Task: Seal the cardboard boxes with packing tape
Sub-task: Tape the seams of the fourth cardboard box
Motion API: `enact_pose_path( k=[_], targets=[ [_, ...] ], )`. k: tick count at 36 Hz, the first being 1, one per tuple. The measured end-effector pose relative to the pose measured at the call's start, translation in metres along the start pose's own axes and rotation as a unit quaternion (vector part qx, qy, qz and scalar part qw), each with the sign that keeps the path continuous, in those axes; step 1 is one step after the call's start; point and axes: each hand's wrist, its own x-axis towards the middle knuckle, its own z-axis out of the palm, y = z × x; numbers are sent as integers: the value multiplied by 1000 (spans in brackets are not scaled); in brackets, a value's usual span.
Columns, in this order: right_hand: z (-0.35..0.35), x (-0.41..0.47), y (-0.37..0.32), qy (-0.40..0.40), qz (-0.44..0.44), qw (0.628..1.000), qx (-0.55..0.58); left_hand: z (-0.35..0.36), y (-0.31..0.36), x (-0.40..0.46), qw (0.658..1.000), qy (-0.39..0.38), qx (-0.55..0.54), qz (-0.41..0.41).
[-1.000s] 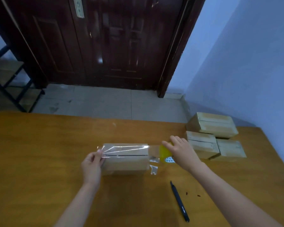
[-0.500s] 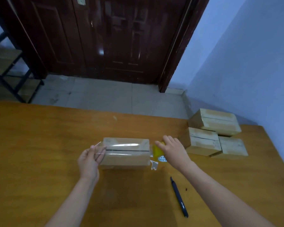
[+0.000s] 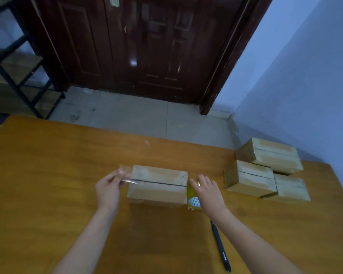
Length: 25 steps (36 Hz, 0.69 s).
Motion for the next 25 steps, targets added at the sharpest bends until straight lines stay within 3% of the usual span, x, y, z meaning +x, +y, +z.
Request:
enact_pose_path(
  k=[13,25],
  targets=[
    [1,-3,-1,14,11,1000,17,-3,-18,5,995,26,13,-96],
    [2,2,-3,27,6,999,25,7,-28,11,968,29,126,-216]
  ],
)
